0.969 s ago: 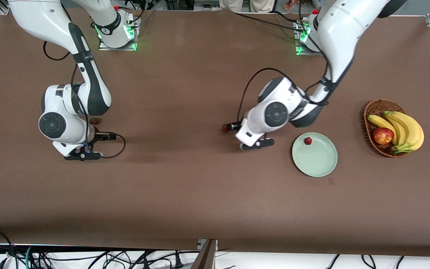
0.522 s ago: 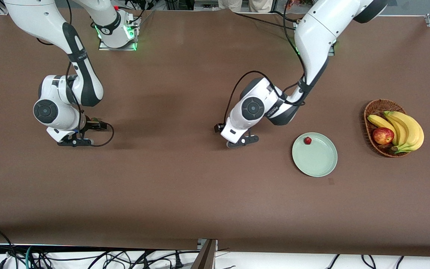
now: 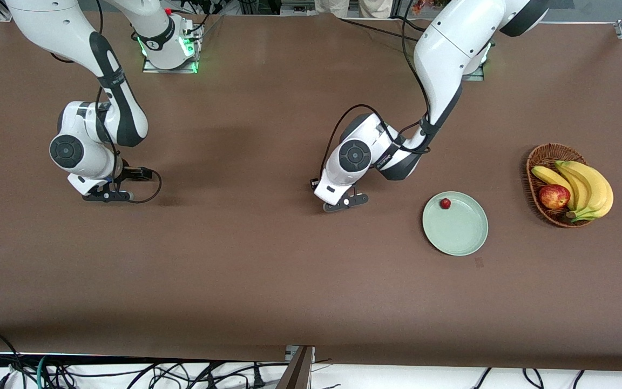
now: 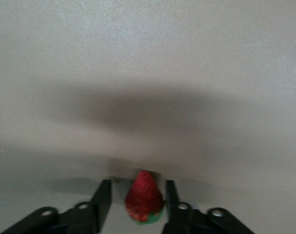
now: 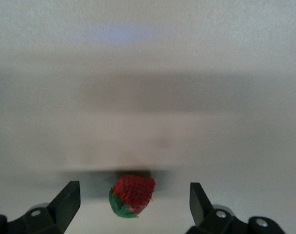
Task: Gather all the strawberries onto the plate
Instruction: 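Drop the strawberry on the plate while the right gripper grasps the last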
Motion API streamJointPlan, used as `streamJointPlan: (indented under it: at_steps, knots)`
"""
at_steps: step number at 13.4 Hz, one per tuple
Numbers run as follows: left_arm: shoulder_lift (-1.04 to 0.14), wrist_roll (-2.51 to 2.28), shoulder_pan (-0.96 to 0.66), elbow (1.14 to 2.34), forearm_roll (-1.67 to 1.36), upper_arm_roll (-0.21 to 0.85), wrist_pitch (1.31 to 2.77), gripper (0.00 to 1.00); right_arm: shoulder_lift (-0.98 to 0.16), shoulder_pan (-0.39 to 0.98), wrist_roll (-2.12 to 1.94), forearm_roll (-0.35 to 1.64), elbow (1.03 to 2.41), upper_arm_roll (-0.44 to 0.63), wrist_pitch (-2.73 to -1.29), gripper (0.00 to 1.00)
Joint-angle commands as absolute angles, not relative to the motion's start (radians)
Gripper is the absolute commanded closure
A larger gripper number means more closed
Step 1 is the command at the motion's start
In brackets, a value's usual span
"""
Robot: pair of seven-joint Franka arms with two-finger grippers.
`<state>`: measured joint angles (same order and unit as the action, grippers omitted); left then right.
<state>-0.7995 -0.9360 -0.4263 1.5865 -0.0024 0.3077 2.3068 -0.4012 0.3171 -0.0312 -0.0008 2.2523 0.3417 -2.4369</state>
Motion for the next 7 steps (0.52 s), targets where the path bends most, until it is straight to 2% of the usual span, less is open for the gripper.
streamJointPlan:
  at_steps: [1,5,7]
  knots:
    - [-0.813,-0.937,-0.434,1.555,0.002,0.302,2.303,1.00,-0.367,0.318,-0.057,0.017,2.293,0.345,-2.457,0.02]
    - [-0.790,-0.931,-0.413,1.554,0.003,0.299,2.277,1.00,-0.367,0.318,-0.057,0.017,2.296,0.345,-2.457,0.41]
    - [-0.761,-0.791,-0.317,1.495,0.002,0.304,2.127,1.00,-0.367,0.318,-0.057,0.017,2.296,0.344,-2.457,0.56]
